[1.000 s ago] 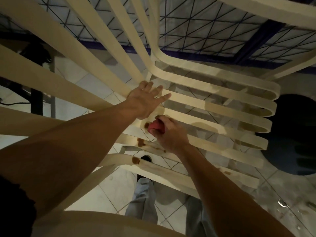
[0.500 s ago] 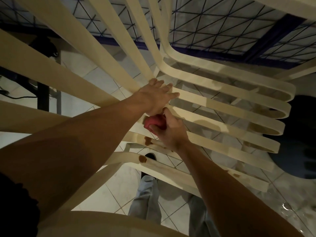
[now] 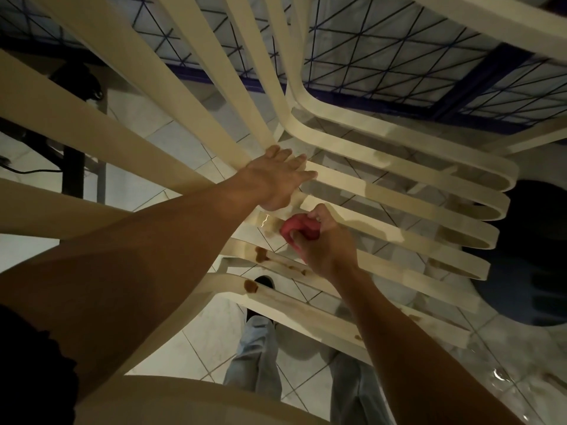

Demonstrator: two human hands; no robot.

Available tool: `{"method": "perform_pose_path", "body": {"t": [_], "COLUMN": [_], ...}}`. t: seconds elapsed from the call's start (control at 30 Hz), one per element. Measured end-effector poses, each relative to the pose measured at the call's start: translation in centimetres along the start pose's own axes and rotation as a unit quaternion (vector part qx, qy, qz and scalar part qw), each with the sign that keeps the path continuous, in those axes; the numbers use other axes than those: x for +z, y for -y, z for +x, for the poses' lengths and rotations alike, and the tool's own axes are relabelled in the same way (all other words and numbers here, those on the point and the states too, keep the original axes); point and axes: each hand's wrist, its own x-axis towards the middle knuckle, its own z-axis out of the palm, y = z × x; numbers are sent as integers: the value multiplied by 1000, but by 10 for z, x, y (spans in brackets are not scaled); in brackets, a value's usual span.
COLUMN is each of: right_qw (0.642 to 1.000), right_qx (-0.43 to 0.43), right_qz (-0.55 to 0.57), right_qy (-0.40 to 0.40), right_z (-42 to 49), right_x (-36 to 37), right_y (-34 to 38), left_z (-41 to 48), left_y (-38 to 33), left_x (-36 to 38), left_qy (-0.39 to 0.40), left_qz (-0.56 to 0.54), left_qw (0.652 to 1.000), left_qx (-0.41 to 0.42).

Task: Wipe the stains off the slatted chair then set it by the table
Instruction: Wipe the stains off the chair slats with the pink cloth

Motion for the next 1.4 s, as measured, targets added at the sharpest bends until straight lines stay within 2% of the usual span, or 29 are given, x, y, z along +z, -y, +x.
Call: {"method": "perform_pose_path", "body": {"t": [0.23, 0.33, 0.5, 0.57, 0.67, 0.73, 0.8, 0.87, 0.97, 1.03, 1.07, 1.1, 1.17, 1.2, 1.27, 1.33, 1.4], "right_qw": [997, 993, 986, 984, 991, 993, 997, 993, 963, 914, 888, 869, 854, 856, 870, 920, 980], "right_qx": [-44, -74, -161, -165, -124, -105, -66, -14, 9, 30, 39, 48, 70, 80, 54, -8, -48], "right_qz": [67, 86, -12, -54, -49, -33, 18, 116, 262, 399, 454, 490, 514, 510, 490, 392, 186], "right_qy": [10, -13, -33, -34, -32, -35, -32, -35, -66, -68, -64, -60, -44, -32, 3, 4, -55], "right_z": [8, 7, -3, -4, -11, -16, -22, -29, -37, -38, -38, -37, -34, -31, -26, -22, -16], "right_x": [26, 35, 26, 19, 7, -1, -9, -17, -30, -35, -36, -35, -31, -30, -30, -35, -40], "right_y": [32, 34, 9, 2, -13, -23, -28, -27, -14, -1, 6, 13, 24, 28, 28, 16, -5], "left_z": [-1, -2, 0, -1, -4, -8, -13, -21, -36, -50, -57, -63, -71, -73, -73, -75, -78], "left_y": [0, 1, -1, -1, -1, -2, -5, -11, -23, -31, -35, -39, -48, -50, -50, -44, -40], "left_x": [1, 0, 0, -1, 0, 5, 14, 20, 20, 14, 12, 12, 12, 13, 18, 26, 32], "left_qy": [-22, -14, -2, -1, -12, -29, -58, -98, -135, -67, -19, 13, 12, -23, -129, -221, -260], "left_qz": [-5, -15, -21, -36, -112, -229, -370, -485, -621, -735, -787, -820, -843, -833, -762, -641, -469], "left_qw": [1000, 1000, 1000, 999, 994, 973, 925, 863, 759, 659, 604, 564, 531, 542, 607, 695, 803], "left_qx": [11, 8, 0, 3, 1, -13, -57, -101, -145, -144, -121, -99, -87, -109, -185, -238, -261]}}
